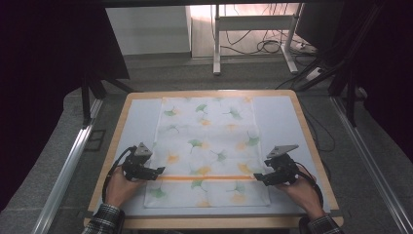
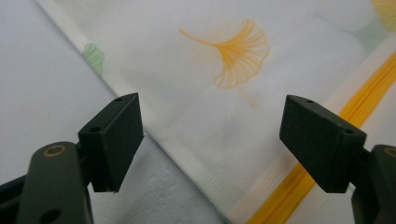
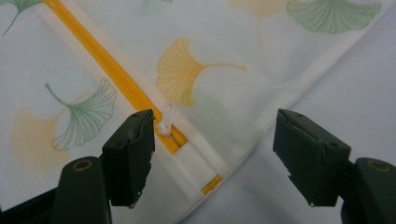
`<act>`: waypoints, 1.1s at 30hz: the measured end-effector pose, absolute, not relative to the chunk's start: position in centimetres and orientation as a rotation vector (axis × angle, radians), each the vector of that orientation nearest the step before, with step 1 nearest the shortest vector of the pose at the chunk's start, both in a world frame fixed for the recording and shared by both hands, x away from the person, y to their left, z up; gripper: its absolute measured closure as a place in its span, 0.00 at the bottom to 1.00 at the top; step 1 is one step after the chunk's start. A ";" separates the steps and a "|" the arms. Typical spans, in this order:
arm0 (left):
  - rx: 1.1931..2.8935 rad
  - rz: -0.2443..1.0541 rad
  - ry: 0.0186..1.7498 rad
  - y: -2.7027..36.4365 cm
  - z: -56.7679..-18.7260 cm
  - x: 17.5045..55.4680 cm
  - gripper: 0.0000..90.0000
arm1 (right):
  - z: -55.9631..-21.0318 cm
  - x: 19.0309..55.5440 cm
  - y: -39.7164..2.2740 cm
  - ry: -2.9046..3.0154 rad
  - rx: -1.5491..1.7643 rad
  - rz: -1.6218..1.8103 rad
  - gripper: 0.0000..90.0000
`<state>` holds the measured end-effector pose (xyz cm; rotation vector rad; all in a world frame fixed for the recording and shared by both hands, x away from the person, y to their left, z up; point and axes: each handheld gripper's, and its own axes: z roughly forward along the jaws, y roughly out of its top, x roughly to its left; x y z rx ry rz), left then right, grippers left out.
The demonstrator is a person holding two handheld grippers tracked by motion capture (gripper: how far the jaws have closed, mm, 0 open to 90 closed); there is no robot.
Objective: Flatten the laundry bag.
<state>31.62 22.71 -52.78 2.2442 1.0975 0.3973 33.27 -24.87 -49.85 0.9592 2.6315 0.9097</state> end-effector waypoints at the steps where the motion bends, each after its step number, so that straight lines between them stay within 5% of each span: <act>1: 2.244 0.392 1.119 22.8 -52.8 31.7 0.24 | -49.9 33.2 -24.9 2.636 0.954 0.904 0.37; 6: 2.237 0.319 1.206 23.6 -53.4 32.2 0.43 | -50.9 32.7 -24.5 2.674 0.951 0.775 0.53; 11: 2.260 0.302 1.184 23.2 -53.0 31.9 0.65 | -50.5 32.2 -23.8 2.684 0.949 0.742 0.84; 14: 2.276 0.294 1.172 22.9 -52.9 31.7 0.81 | -50.3 31.6 -23.4 2.690 0.941 0.712 0.88; 19: 2.318 0.271 1.150 22.6 -52.6 30.4 0.87 | -50.0 30.3 -23.9 2.725 0.946 0.733 0.84; 21: 2.307 0.259 1.160 22.7 -52.7 30.1 0.83 | -50.3 29.7 -24.3 2.744 0.955 0.735 0.78; 27: 2.193 0.272 1.139 23.1 -52.0 29.8 0.41 | -49.5 29.6 -25.3 2.655 0.904 0.873 0.49; 33: 2.196 0.231 1.055 21.7 -52.1 29.6 0.27 | -49.7 29.5 -25.3 2.680 0.768 0.925 0.36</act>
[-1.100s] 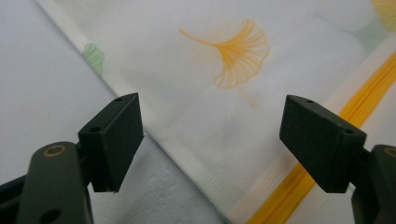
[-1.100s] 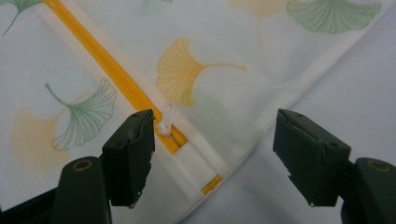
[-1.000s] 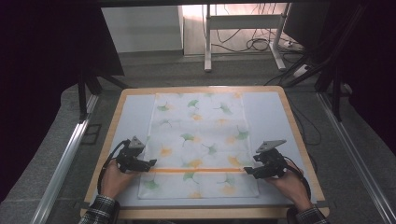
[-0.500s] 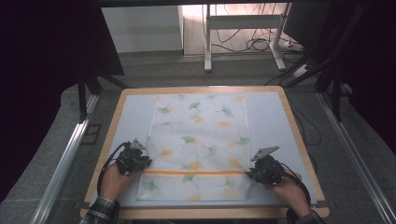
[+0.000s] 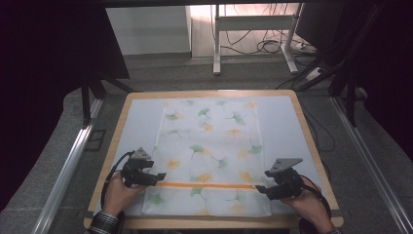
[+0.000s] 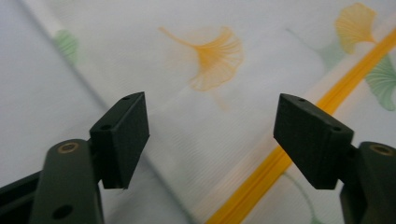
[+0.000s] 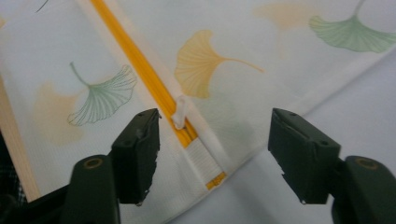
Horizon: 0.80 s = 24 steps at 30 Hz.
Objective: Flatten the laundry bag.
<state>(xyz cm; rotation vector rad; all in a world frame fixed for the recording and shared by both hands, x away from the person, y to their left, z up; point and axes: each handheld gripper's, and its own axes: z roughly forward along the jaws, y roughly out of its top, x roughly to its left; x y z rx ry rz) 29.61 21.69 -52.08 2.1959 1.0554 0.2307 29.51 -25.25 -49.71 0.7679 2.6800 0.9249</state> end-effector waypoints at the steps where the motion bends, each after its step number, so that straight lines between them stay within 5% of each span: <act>1: 2.197 0.222 1.037 21.4 -52.0 29.7 0.25 | -49.9 29.5 -25.2 2.688 0.741 0.916 0.33; 11: 2.243 0.160 0.850 15.0 -50.9 30.3 0.15 | -51.4 29.7 -24.4 2.774 0.597 0.881 0.20; 24: 2.231 0.077 0.580 6.0 -50.4 31.2 0.46 | -52.2 29.8 -24.9 2.775 0.533 0.923 0.15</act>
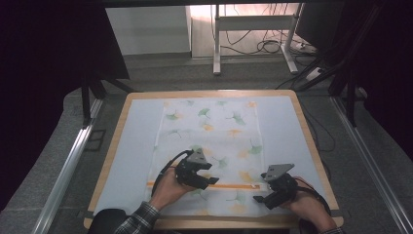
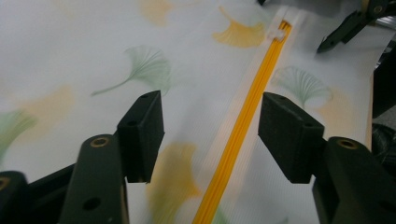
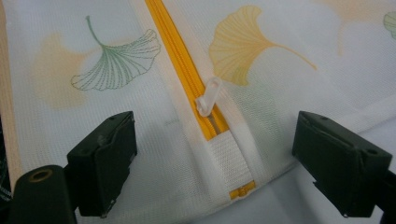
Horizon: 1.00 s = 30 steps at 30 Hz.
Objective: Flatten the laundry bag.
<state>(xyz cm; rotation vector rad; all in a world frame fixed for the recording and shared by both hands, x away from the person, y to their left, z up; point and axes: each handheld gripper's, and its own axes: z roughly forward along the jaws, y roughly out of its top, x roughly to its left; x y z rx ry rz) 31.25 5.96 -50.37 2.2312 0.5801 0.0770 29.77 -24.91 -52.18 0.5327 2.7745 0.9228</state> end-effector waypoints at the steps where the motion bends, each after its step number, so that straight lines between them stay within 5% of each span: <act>1: 2.231 0.065 0.576 5.5 -50.4 31.4 0.48 | -52.2 29.8 -24.9 2.774 0.532 0.924 0.15; 13: 2.214 -0.026 0.531 0.8 -50.6 32.0 0.66 | -52.3 29.8 -25.2 2.773 0.524 0.954 0.15; 30: 2.308 0.017 0.393 -3.1 -51.5 32.1 0.70 | -52.4 29.8 -25.3 2.767 0.530 0.966 0.15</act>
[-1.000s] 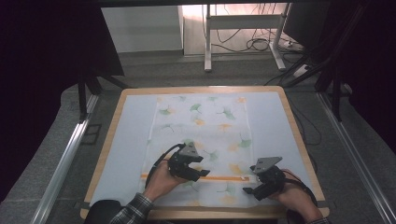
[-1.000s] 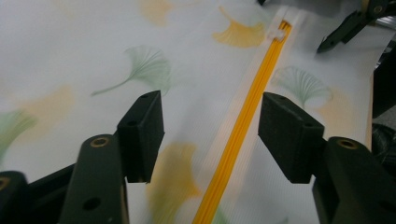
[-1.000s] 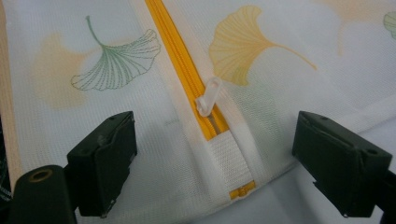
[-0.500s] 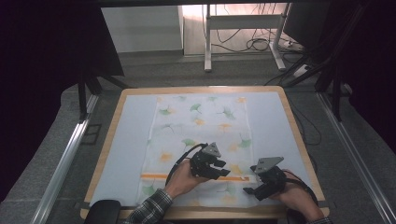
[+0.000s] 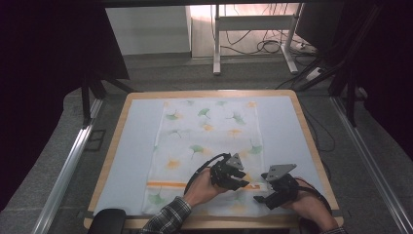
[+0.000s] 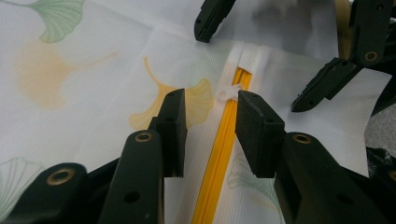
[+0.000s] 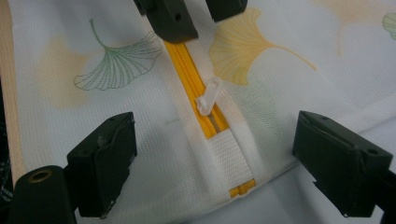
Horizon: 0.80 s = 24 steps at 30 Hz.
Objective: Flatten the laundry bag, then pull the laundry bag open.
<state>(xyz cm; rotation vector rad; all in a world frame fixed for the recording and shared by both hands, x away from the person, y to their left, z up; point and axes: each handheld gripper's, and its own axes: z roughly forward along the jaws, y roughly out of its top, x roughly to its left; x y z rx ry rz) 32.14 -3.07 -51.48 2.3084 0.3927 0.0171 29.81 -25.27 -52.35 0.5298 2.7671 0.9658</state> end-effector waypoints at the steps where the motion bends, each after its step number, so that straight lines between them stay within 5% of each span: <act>1: 2.309 0.017 0.391 -3.2 -51.5 32.1 0.70 | -52.4 29.8 -25.3 2.766 0.530 0.966 0.15; 24: 2.334 -0.027 0.331 -6.0 -52.4 32.5 0.81 | -52.4 29.8 -25.3 2.763 0.533 0.973 0.15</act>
